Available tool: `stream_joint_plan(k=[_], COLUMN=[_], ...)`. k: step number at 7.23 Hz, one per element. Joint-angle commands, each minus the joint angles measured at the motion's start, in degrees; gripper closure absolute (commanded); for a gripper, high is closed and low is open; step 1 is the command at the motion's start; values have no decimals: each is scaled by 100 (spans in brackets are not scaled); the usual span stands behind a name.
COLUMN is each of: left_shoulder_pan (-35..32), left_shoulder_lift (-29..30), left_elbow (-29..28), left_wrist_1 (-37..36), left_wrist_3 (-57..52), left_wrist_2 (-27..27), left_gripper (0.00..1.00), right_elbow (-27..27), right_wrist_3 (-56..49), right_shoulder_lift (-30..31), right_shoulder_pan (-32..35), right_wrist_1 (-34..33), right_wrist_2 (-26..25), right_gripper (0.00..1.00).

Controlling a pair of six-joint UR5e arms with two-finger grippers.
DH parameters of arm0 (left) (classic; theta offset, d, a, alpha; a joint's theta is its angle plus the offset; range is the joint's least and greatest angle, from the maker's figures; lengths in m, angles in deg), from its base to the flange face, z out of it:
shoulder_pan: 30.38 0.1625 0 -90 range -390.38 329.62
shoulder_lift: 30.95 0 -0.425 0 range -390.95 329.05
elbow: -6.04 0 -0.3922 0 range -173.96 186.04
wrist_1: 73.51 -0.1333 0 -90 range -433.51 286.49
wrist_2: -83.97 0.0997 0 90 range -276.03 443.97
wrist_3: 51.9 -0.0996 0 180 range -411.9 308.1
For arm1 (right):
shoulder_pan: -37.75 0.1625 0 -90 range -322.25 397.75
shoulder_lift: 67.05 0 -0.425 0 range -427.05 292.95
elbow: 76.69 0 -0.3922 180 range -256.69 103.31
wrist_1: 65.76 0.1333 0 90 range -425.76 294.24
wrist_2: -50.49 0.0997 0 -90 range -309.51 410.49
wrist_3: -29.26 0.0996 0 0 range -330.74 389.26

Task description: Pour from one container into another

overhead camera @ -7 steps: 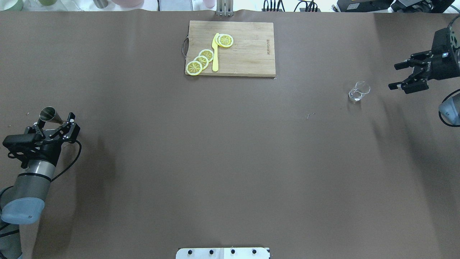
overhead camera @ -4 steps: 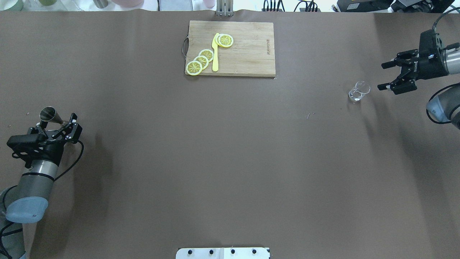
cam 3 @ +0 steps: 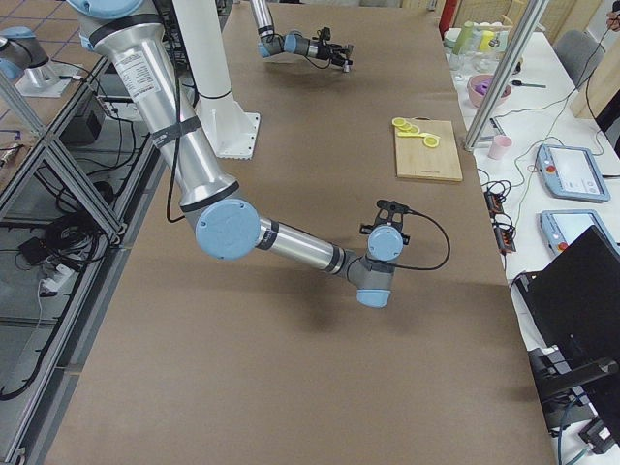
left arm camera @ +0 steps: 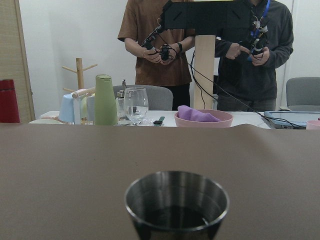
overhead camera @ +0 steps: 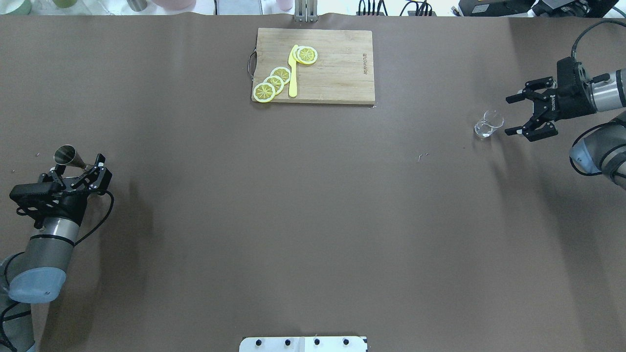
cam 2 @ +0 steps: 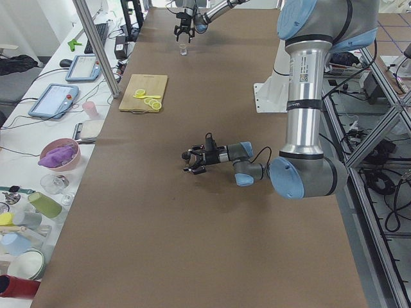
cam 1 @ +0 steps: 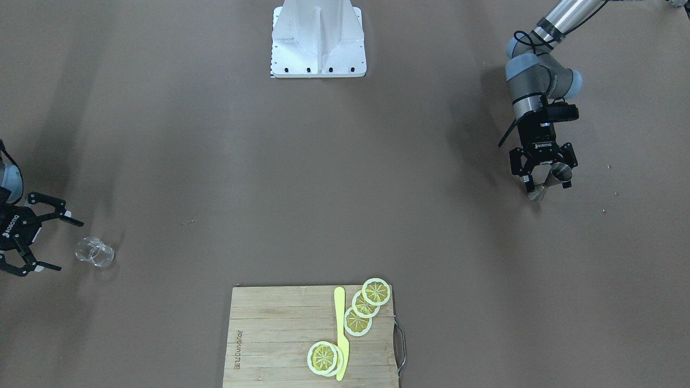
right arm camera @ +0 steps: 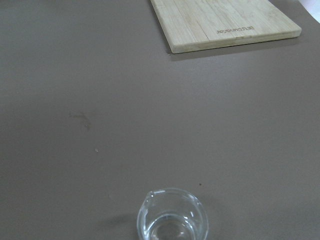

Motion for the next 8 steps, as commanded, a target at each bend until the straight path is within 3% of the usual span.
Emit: stream_joint_plan(k=[1,2,8], left_shoulder_pan=[0,0,-61], left_shoulder_lift=[-4,-4,-4], left_elbow=[-39,-39,197], left_wrist_1=[-9,-9,-9], left_wrist_3=[2,10,-95], left_wrist_2=[-52,-131,-132], left_gripper=[78,100,100], right_elbow=[365,419,604], right_wrist_3=[-156,-174,-779], right_shoulder_lift=[-194,-231,-451], right_shoulder_pan=[0,0,-44], right_wrist_1=[10,10,19], right_wrist_2=[13,48,346], right_gripper=[0,0,1])
